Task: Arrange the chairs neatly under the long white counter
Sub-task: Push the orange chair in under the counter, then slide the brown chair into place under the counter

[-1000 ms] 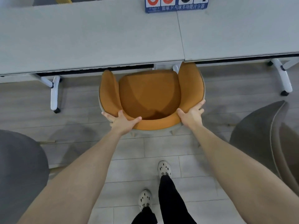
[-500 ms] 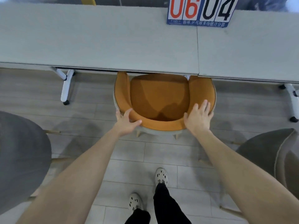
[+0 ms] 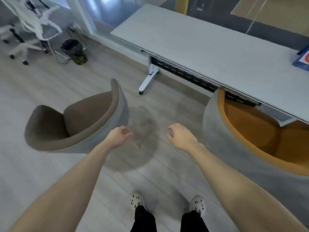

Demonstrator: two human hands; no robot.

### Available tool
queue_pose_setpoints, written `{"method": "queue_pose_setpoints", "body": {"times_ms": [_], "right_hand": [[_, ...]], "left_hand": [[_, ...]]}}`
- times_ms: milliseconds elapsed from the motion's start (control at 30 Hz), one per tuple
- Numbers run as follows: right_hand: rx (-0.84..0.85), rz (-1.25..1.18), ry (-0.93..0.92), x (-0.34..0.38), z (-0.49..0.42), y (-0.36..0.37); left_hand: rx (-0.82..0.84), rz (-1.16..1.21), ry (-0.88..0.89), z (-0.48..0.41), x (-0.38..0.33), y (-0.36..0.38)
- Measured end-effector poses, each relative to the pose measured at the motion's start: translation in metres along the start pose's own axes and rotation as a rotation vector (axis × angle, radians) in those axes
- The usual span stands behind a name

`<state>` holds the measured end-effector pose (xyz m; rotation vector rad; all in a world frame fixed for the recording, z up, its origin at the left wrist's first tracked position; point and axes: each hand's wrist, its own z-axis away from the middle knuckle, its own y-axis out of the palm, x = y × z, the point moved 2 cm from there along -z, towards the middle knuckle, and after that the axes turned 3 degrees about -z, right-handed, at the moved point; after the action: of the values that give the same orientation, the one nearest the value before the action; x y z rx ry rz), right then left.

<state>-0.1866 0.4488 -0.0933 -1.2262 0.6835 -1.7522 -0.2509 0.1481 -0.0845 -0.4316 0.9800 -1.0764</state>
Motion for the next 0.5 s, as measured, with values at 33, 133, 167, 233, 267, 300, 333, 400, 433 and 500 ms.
{"method": "queue_pose_setpoints", "body": {"times_ms": [33,133,167,233,267,300,333,400,433,500], "right_hand": [[0.02,0.003,-0.025,0.029,-0.01,0.013],[0.091,0.036,-0.099,0.115,-0.04,0.049],[0.111,0.06,-0.123,0.141,-0.049,0.058],[0.133,0.114,-0.186,0.191,-0.067,0.073],[0.129,0.147,-0.225,0.212,-0.076,0.081],[0.12,0.192,-0.27,0.231,-0.085,0.088],[0.11,0.244,-0.322,0.247,-0.095,0.094],[0.117,0.333,-0.396,0.268,-0.117,0.106],[0.14,0.367,-0.414,0.274,-0.128,0.112],[0.207,0.434,-0.443,0.279,-0.149,0.123]], "left_hand": [[-0.042,0.014,-0.017,0.005,0.031,-0.019],[-0.139,0.073,-0.077,0.027,0.115,-0.07],[-0.167,0.08,-0.092,0.033,0.141,-0.085],[-0.217,0.039,-0.113,0.042,0.189,-0.11],[-0.238,-0.013,-0.117,0.045,0.211,-0.12],[-0.248,-0.082,-0.127,0.046,0.233,-0.126],[-0.243,-0.158,-0.139,0.046,0.253,-0.13],[-0.203,-0.284,-0.158,0.042,0.288,-0.132],[-0.179,-0.328,-0.161,0.039,0.302,-0.131],[-0.114,-0.382,-0.154,0.03,0.321,-0.123]]}}
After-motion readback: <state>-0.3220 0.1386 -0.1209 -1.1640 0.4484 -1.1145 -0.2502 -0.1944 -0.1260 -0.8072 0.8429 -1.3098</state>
